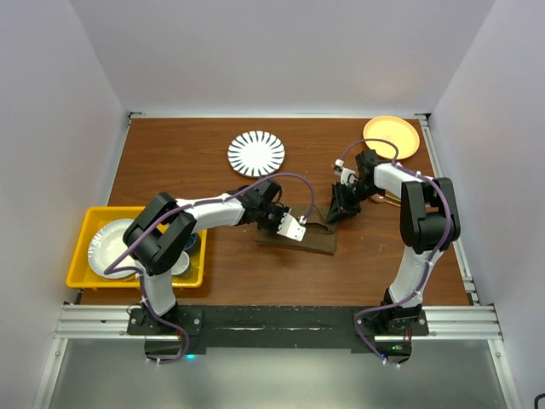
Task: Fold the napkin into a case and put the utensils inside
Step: Fold the lower triangle-folded napkin at the center of the board.
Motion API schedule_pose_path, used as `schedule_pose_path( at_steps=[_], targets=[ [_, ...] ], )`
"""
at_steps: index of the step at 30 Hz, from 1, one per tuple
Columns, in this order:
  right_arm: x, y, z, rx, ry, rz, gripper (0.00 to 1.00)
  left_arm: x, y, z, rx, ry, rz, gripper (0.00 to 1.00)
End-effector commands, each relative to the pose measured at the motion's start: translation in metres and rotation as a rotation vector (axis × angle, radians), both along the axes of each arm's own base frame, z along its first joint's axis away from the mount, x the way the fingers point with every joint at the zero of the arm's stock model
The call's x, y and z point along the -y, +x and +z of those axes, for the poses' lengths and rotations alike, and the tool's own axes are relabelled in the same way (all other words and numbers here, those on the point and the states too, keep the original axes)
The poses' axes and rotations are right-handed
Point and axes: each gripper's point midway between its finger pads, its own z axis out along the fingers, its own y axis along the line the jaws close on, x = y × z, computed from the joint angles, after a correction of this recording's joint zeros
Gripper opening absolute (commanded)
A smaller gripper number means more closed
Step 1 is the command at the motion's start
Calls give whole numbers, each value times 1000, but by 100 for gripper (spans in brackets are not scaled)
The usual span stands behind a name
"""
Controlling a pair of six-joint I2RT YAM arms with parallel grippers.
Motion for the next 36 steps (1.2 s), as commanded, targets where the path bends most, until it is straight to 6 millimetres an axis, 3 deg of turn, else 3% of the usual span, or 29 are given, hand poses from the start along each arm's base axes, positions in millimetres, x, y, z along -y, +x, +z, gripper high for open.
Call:
schedule_pose_path(
  at_steps=[1, 7, 14, 17, 24, 31, 34, 36],
  targets=[
    [2, 9, 46, 118, -2, 64, 27, -9, -13, -24, -61, 50, -5, 0],
    [-13, 16, 71, 162, 82, 32, 28, -9, -14, -25, -64, 53, -12, 0],
    [-61, 11, 58, 153, 108, 64, 33, -10, -13, -23, -54, 58, -11, 0],
    [-68, 12, 48, 172, 61, 81, 34, -10, -13, -23, -54, 58, -11, 1],
    [-36, -3, -3, 104, -142, 104, 28, -11, -13, -20, -50, 54, -11, 4],
    [-19, -10, -18, 89, -237, 117, 23, -14, -14, -12, -63, 32, -4, 13],
    [-16, -10, -19, 95, -253, 119, 22, -11, -17, 6, -91, -26, 1, 19],
    [-15, -11, -20, 89, -255, 123, 21, -7, -15, 32, -105, -92, 18, 23]
  ],
)
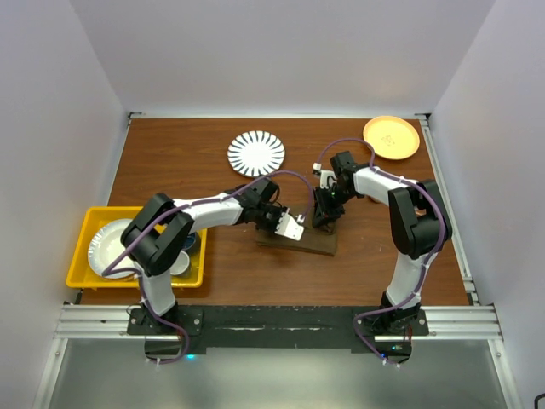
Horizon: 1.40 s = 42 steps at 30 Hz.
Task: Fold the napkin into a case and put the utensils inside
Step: Fold the lower triangle-folded napkin at the center of the board, then fold the 2/3-rectangle-folded napkin at the center of the board.
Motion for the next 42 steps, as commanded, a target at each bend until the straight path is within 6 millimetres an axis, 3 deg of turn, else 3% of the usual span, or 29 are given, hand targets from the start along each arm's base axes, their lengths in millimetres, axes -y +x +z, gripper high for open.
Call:
schedule_pose_path(
  at_steps=[1, 4, 9, 15, 18, 20, 22, 26, 29, 31, 32, 33, 36, 42],
  targets=[
    [26, -5, -16, 16, -136, 15, 21, -2, -18, 39, -112, -112, 8, 24],
    [26, -6, -17, 17, -134, 17, 20, 4, -14, 73, -116, -198, 41, 24],
    [26, -6, -18, 18, -132, 26, 20, 10, 4, 77, -91, -243, 138, 33],
    [28, -9, -20, 15, -141, 36, 19, 12, 16, 32, -116, -177, 190, 31],
    [26, -7, -17, 29, -127, 41, 19, 8, 12, 15, -96, -137, 165, 29],
    [26, -9, -18, 25, -124, 44, 19, 2, 2, 4, -101, -110, 152, 30],
    [26, -12, -18, 16, -121, 49, 19, -1, -8, 11, -102, -131, 126, 31],
    [26, -18, -20, 5, -114, 69, 19, -3, -16, 48, -5, -205, 120, 40],
    [26, -20, -20, 0, -111, 71, 19, -8, -43, 64, 23, -210, 108, 44],
    [25, -20, -20, -1, -108, 70, 19, -2, -70, 62, 53, -199, 50, 48],
    [25, -20, -19, 5, -106, 70, 19, -9, -75, 58, 122, -188, 63, 52],
    [25, -20, -20, 1, -106, 70, 19, 1, -89, 60, 159, -199, 23, 55],
    [26, -22, -22, 12, -106, 96, 19, 0, -105, 46, 214, -159, 12, 55],
    [26, -22, -24, 14, -107, 112, 19, 7, -92, 28, 311, -109, 88, 51]
  ],
)
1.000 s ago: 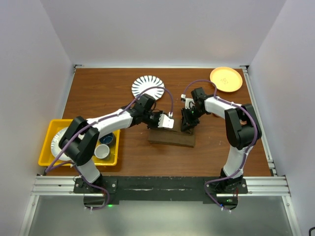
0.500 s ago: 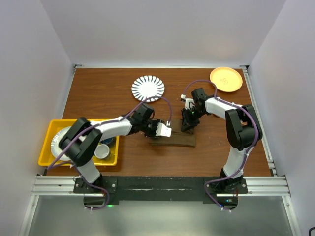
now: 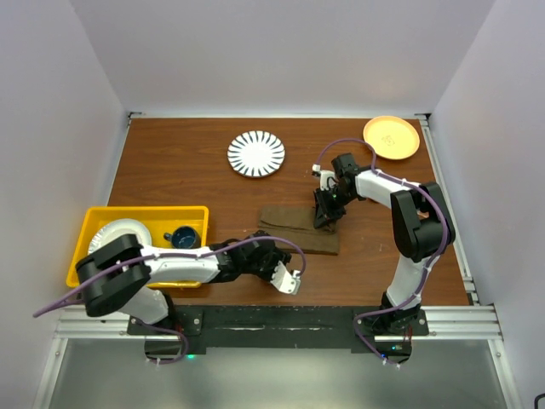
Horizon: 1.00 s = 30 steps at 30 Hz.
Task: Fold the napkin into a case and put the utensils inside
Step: Fold the 2/3-rectangle-folded napkin at the center of the board.
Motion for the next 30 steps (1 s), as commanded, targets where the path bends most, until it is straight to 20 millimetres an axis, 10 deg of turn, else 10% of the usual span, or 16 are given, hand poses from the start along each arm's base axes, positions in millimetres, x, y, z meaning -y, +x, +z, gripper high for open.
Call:
schedule_pose_path(
  at_steps=[1, 15, 23, 30],
  targets=[
    [23, -18, -24, -37, -118, 40, 19, 12, 38, 12, 164, -41, 140, 50],
    [23, -17, -25, -39, -124, 52, 18, 14, 41, -21, 274, 57, 117, 44],
    [24, -18, -27, -49, -128, 53, 19, 12, 0, -7, 308, -7, 31, 58],
    [24, -18, -27, -51, -128, 56, 19, 14, 16, -14, 383, 14, 103, 73]
  ],
)
